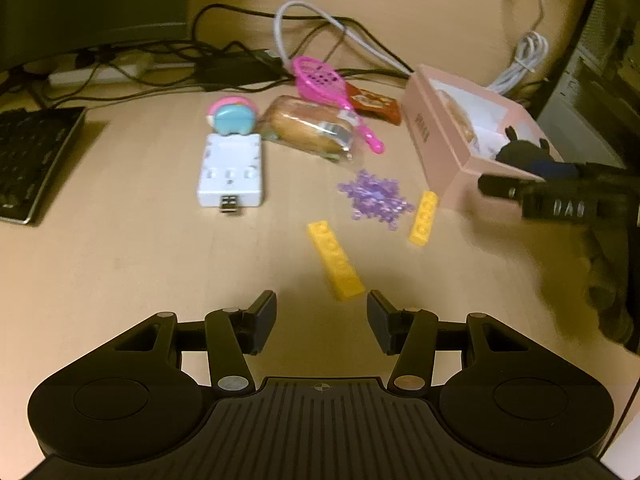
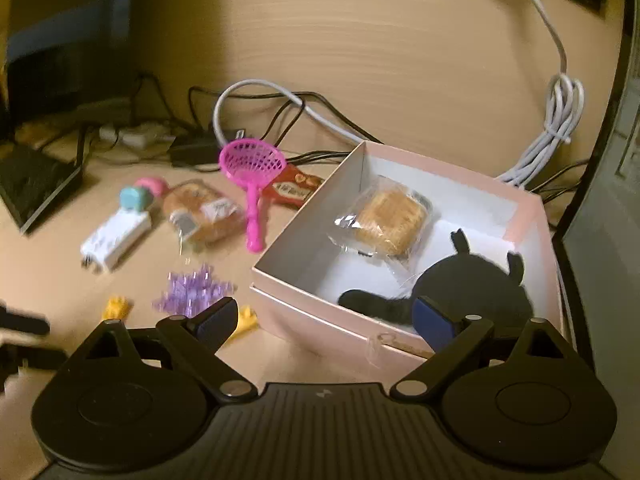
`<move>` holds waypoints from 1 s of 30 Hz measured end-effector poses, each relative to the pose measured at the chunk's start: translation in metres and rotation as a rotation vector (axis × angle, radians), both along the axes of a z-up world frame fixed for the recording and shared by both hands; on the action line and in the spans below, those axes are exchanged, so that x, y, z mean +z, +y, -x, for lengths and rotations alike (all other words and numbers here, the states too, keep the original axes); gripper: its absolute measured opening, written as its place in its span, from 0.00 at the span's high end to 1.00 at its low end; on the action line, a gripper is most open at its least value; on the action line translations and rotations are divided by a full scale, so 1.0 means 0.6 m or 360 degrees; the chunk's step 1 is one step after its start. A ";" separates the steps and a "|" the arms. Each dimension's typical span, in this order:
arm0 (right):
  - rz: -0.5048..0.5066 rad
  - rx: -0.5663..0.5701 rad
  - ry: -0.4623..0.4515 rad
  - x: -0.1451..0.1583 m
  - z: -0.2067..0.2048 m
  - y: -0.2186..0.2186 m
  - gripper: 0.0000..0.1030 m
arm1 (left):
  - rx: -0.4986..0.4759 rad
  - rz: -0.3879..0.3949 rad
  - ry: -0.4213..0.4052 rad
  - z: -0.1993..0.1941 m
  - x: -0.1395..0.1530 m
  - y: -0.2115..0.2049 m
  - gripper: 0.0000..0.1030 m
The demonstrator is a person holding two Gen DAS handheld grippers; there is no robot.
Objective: Organize objects
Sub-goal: 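Grasp the long yellow brick with the left gripper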
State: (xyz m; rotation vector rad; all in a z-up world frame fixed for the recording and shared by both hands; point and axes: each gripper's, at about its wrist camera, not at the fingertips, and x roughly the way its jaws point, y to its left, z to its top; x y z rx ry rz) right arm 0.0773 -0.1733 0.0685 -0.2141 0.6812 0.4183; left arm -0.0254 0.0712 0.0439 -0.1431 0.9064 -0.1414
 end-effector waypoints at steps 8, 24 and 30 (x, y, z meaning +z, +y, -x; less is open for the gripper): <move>-0.0093 -0.0002 -0.0014 0.029 0.072 -0.065 0.08 | -0.0014 0.0011 -0.0011 0.002 0.004 -0.010 0.47; -0.0040 -0.0266 -0.0041 -0.002 -0.006 -0.077 0.07 | 0.0048 -0.0051 -0.0005 -0.011 0.005 -0.007 0.47; -0.0061 -0.0253 0.0084 -0.030 0.068 -0.077 0.04 | -0.0036 -0.0078 0.0025 -0.036 -0.012 -0.042 0.47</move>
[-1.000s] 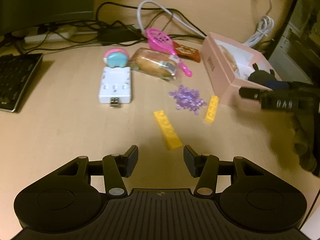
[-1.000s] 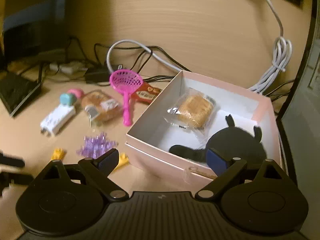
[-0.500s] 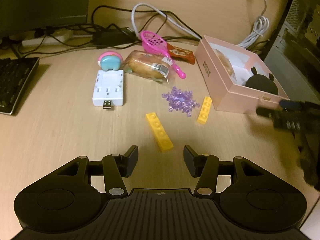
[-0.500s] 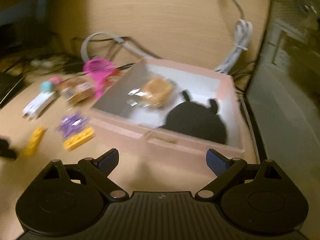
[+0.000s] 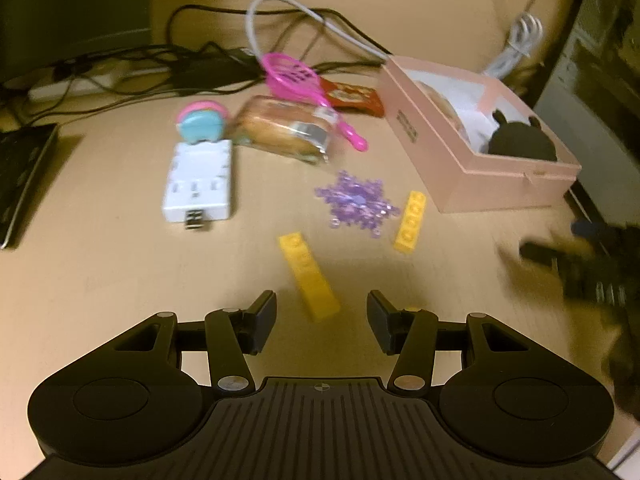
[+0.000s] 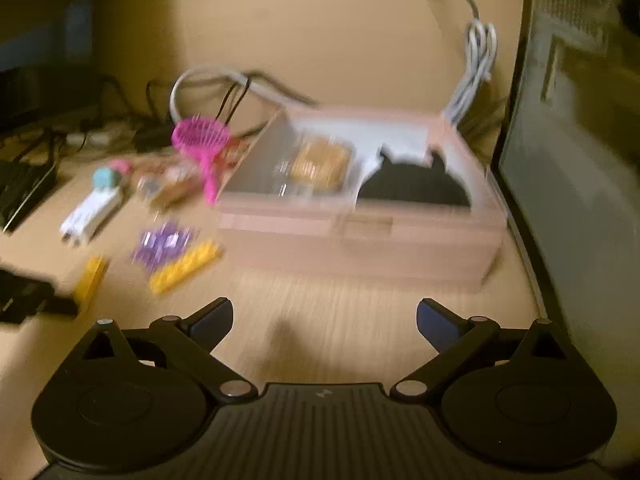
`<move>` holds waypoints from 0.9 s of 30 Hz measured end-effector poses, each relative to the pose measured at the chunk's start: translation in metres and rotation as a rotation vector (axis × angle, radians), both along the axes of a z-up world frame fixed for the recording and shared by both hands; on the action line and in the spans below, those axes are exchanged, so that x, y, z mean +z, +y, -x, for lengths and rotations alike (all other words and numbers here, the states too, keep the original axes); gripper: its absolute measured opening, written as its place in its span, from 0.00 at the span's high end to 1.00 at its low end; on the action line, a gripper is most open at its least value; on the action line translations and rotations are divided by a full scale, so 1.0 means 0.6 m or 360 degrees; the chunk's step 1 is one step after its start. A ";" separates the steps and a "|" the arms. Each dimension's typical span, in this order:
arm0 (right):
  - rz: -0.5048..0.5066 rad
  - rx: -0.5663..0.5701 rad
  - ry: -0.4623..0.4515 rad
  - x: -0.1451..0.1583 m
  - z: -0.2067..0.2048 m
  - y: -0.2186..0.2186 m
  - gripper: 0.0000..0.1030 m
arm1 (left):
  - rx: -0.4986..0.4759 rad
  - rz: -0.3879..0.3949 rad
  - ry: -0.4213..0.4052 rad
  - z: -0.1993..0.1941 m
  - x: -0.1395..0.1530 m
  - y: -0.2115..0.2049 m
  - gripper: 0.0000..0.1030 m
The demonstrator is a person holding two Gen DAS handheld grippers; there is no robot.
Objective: Organize objects
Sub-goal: 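Grasp the long yellow brick with the left gripper, then grasp the white USB hub with the right gripper while the left lifts the yellow brick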
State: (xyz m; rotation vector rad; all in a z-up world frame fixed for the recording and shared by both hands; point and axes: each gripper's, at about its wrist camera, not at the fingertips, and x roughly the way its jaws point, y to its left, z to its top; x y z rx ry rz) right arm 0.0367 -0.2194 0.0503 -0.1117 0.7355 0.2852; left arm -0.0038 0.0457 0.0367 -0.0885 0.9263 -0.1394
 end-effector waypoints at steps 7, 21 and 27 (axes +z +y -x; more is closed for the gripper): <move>0.0009 0.0023 0.0066 -0.018 0.060 0.017 0.04 | 0.0072 -0.0112 -0.0021 -0.032 -0.016 -0.012 0.83; -0.0081 0.0185 0.0094 -0.015 -0.028 0.166 0.26 | 0.0063 -0.0031 -0.0007 0.043 0.016 0.067 0.83; -0.0010 0.0207 0.0068 -0.020 -0.061 0.226 0.26 | 0.0125 0.0016 0.0011 0.076 0.020 0.110 0.83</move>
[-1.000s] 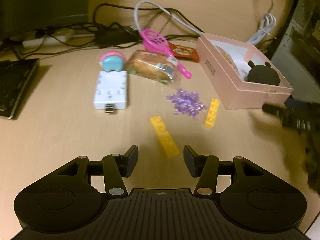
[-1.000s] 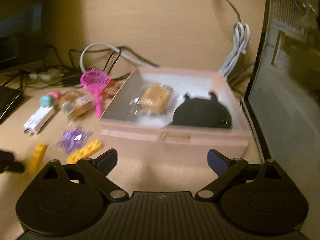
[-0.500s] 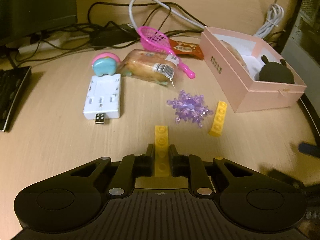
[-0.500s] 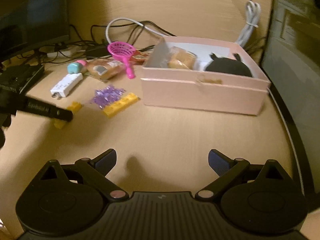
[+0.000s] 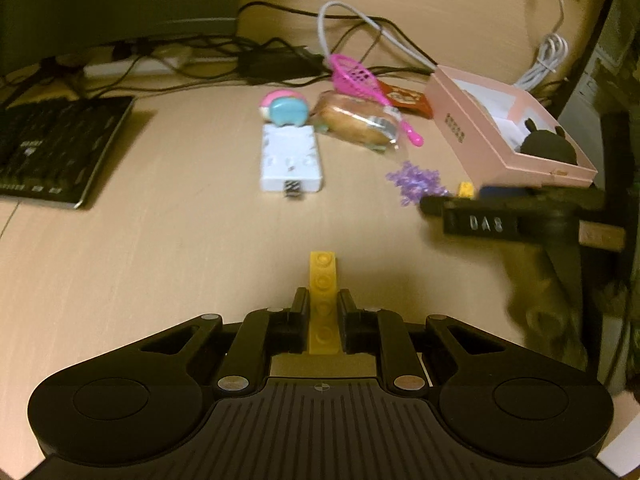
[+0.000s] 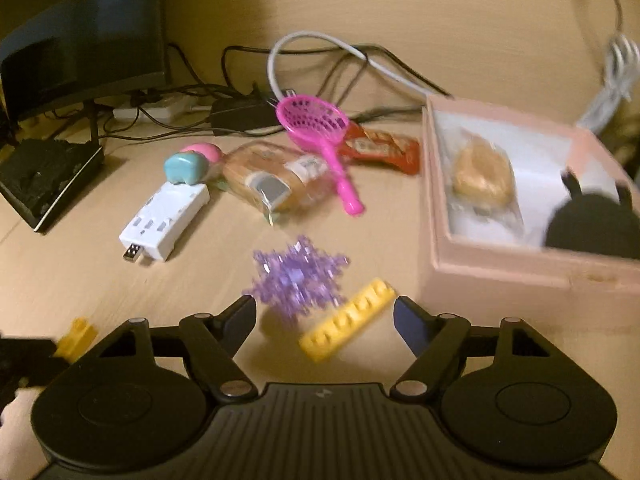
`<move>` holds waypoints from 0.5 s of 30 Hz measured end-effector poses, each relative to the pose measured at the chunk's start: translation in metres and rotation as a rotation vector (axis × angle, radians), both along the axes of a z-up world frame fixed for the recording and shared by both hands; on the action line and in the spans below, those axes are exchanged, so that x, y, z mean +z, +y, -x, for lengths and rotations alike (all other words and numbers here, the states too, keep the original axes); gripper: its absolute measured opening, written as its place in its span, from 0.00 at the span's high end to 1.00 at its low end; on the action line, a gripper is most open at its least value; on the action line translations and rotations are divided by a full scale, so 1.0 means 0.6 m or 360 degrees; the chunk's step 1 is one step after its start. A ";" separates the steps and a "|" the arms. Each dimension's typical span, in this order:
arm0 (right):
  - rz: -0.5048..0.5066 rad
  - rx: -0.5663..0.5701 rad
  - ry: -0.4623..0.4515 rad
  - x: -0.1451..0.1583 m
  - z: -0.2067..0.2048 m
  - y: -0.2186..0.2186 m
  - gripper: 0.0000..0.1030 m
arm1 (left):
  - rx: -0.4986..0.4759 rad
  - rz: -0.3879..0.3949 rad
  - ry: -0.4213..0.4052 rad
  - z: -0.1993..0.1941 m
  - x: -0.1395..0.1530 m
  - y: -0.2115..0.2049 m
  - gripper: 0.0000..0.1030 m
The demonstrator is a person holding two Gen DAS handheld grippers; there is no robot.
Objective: Organize objects
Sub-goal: 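Grasp the white USB hub with the right gripper while the left lifts the yellow brick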
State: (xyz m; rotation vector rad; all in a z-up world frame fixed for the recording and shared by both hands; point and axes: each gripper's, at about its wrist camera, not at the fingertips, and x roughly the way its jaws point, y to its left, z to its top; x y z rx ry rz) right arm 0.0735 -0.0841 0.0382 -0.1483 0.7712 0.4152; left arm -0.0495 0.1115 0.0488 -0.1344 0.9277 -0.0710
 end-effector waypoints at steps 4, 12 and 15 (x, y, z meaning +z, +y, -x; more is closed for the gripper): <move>-0.0025 0.0113 -0.0150 0.031 0.014 0.031 0.26 | 0.0020 0.0000 -0.0013 0.021 0.004 0.020 0.83; -0.0167 0.0180 0.0093 0.038 -0.065 0.149 0.17 | 0.0099 -0.0008 -0.0056 0.057 0.017 0.081 0.83; -0.0075 0.0127 0.0132 0.019 -0.083 0.210 0.17 | 0.0155 0.0006 -0.0061 0.067 0.019 0.112 0.83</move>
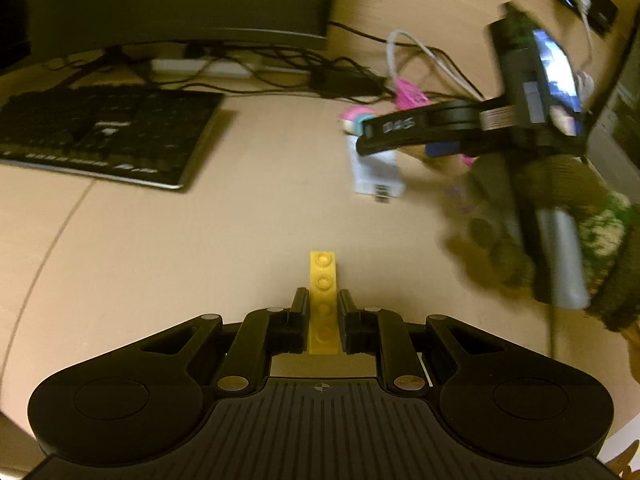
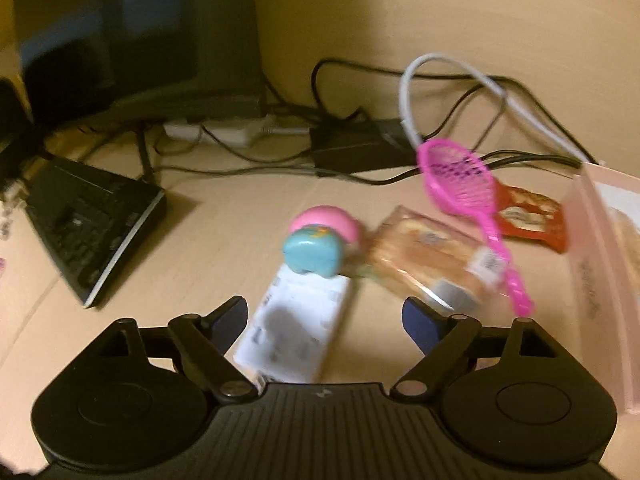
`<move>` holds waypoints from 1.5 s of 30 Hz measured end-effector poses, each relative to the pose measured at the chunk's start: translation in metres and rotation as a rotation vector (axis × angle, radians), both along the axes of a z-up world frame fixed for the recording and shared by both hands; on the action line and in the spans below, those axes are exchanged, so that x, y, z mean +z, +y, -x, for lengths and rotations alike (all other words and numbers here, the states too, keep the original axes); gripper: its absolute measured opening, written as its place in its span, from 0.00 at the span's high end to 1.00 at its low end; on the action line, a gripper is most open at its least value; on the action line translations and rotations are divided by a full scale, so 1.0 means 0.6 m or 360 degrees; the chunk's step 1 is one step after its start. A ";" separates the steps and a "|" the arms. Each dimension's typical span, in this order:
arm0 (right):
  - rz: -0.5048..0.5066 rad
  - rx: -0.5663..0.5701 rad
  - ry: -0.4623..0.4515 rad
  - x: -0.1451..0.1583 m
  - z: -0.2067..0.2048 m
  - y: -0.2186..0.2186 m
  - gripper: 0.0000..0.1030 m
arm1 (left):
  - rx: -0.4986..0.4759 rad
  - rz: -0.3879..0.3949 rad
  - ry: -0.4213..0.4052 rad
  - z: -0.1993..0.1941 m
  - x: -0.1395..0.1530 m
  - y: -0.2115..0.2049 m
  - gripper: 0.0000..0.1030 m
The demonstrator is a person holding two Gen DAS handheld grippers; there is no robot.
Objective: Organize objects
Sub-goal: 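Grasp the white USB hub with the right gripper while the left lifts the yellow brick, then release the white hub into the pink box with the right gripper while the left drops the brick in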
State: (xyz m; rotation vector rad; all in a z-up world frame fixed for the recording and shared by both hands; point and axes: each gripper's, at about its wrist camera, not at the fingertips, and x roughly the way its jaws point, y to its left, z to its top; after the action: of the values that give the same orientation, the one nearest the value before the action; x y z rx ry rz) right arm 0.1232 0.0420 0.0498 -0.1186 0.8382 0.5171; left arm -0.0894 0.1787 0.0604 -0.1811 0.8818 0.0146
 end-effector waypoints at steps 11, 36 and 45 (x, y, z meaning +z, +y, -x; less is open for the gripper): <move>0.0200 0.0126 0.0005 0.025 0.078 0.015 0.53 | -0.0063 0.0085 -0.0021 -0.009 -0.002 0.040 0.83; 0.0175 -0.0608 -0.0201 0.085 0.307 -0.393 0.54 | -0.0761 0.0232 -0.0396 -0.306 0.107 -0.378 0.78; 0.0061 -0.0577 -0.0224 0.097 0.249 -0.444 0.54 | -0.0585 0.0200 -0.0335 -0.298 0.052 -0.351 0.78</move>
State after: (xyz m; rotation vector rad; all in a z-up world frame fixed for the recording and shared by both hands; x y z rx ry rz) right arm -0.0262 -0.2244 0.1082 -0.0356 0.7113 0.1500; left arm 0.0896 -0.0319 0.0914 -0.1325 0.6956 -0.3968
